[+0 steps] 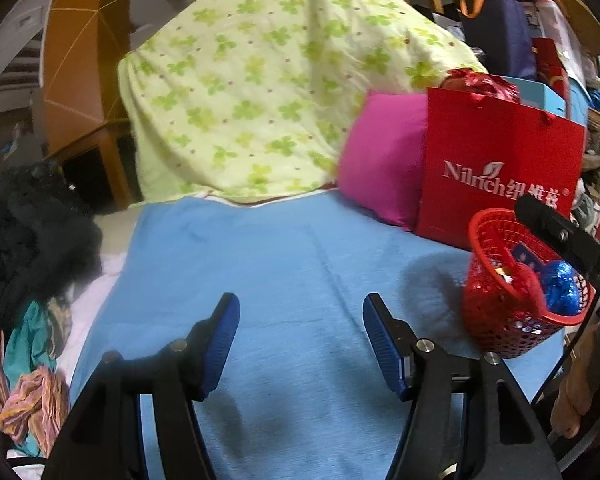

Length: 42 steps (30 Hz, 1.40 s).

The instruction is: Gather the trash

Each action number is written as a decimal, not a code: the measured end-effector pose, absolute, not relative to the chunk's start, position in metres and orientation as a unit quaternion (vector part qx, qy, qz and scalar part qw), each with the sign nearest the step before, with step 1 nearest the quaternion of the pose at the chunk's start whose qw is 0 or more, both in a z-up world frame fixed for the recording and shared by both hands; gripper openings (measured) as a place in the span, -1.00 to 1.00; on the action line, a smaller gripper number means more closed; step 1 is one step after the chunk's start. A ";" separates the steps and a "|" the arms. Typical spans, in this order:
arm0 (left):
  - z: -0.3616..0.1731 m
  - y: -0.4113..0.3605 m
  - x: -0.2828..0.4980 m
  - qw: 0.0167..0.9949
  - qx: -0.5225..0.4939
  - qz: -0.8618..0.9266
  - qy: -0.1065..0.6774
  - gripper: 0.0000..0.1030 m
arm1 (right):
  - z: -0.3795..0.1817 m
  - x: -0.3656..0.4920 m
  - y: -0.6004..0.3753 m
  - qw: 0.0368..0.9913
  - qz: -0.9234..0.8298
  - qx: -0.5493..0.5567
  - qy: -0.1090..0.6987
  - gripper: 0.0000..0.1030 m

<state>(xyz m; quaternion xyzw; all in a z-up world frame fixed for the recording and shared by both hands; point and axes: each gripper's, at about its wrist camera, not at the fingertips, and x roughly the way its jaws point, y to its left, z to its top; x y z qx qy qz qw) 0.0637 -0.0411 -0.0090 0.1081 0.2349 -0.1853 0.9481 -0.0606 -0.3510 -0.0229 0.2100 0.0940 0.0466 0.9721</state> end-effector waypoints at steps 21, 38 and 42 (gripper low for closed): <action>0.006 -0.027 0.058 0.954 0.107 -0.179 0.216 0.38 | -0.029 -0.051 -0.326 0.976 0.030 0.185 0.109 0.37; 0.024 -0.036 0.034 0.950 0.128 -0.209 0.195 0.60 | -0.036 -0.085 -0.345 0.970 -0.041 0.201 0.132 0.37; 0.030 -0.038 0.027 0.949 0.129 -0.217 0.190 0.61 | -0.029 -0.104 -0.349 0.969 -0.069 0.190 0.138 0.37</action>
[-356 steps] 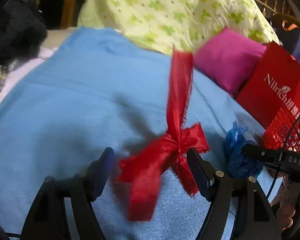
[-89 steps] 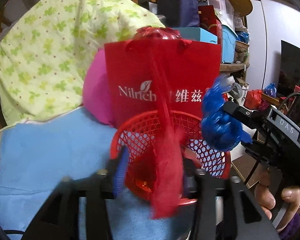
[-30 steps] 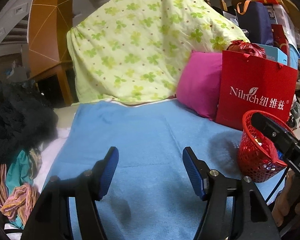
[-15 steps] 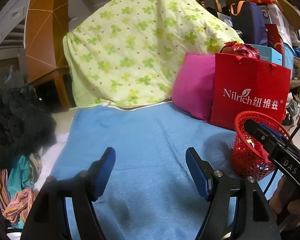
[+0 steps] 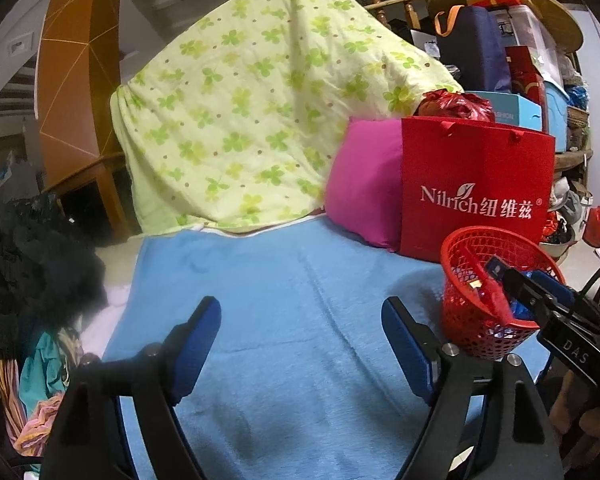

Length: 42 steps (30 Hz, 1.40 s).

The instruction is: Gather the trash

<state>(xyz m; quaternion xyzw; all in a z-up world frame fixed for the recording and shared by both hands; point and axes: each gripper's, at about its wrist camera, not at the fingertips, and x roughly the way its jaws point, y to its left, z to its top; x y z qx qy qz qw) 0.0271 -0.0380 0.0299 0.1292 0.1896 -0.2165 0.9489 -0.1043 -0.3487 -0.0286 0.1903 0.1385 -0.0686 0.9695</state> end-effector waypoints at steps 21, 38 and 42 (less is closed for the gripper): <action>0.056 -0.051 -0.019 0.944 0.154 -0.244 0.161 0.75 | 0.037 -0.169 -0.357 0.960 -0.153 0.152 0.178 0.38; 0.062 -0.060 -0.033 0.940 0.166 -0.247 0.164 0.81 | 0.056 -0.195 -0.363 0.949 -0.195 0.148 0.198 0.38; 0.062 -0.059 -0.035 0.941 0.168 -0.244 0.165 0.82 | 0.058 -0.196 -0.361 0.949 -0.199 0.141 0.201 0.38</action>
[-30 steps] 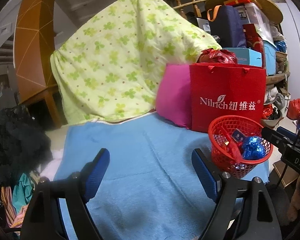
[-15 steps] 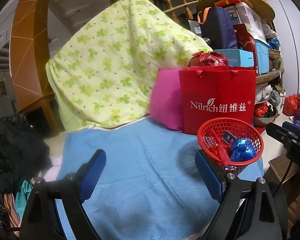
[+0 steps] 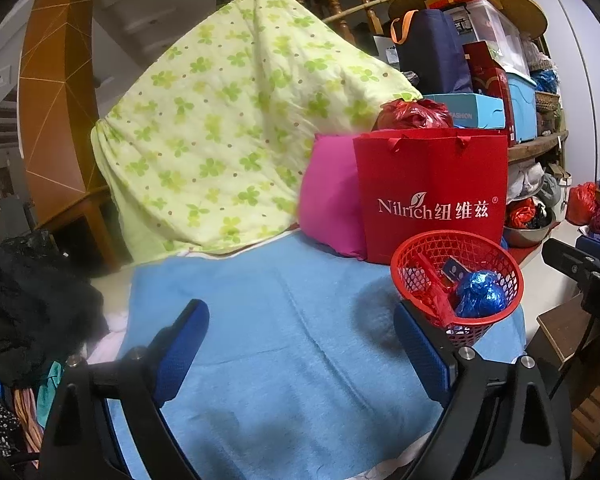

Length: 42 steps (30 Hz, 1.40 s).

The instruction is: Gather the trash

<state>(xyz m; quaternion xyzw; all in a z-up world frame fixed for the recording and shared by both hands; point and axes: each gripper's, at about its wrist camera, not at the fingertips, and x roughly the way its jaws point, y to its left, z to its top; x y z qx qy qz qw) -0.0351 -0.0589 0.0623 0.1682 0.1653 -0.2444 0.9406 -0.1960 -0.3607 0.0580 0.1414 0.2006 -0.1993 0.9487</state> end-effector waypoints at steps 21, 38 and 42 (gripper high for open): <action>0.069 -0.053 -0.045 0.939 0.178 -0.243 0.168 0.83 | 0.060 -0.202 -0.361 0.945 -0.203 0.148 0.207 0.38; 0.076 -0.049 -0.046 0.940 0.178 -0.240 0.165 0.83 | 0.061 -0.201 -0.359 0.947 -0.190 0.152 0.210 0.38; 0.077 -0.048 -0.046 0.940 0.177 -0.239 0.165 0.83 | 0.062 -0.201 -0.358 0.948 -0.189 0.149 0.209 0.38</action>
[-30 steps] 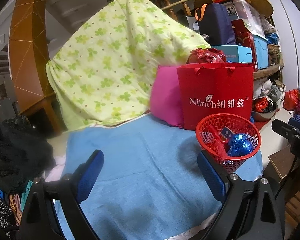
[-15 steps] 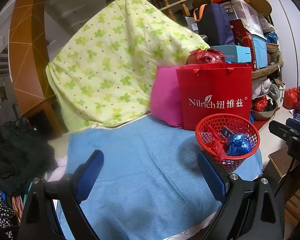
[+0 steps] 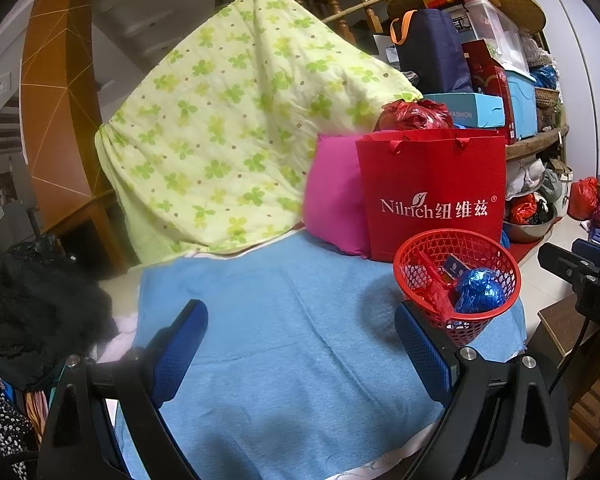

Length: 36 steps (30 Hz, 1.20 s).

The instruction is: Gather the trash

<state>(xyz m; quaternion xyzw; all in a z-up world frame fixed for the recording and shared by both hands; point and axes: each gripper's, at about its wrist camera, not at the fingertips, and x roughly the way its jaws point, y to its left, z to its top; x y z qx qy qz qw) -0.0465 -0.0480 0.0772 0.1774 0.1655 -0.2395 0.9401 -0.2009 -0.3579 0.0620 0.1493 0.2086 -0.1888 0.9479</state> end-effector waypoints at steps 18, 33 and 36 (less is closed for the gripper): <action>0.078 -0.040 -0.047 0.940 0.176 -0.239 0.169 0.83 | 0.066 -0.204 -0.348 0.950 -0.187 0.146 0.205 0.38; 0.075 -0.038 -0.052 0.939 0.177 -0.242 0.170 0.83 | 0.070 -0.207 -0.348 0.950 -0.188 0.146 0.202 0.38; 0.075 -0.040 -0.053 0.938 0.178 -0.242 0.170 0.83 | 0.072 -0.208 -0.347 0.950 -0.189 0.146 0.201 0.38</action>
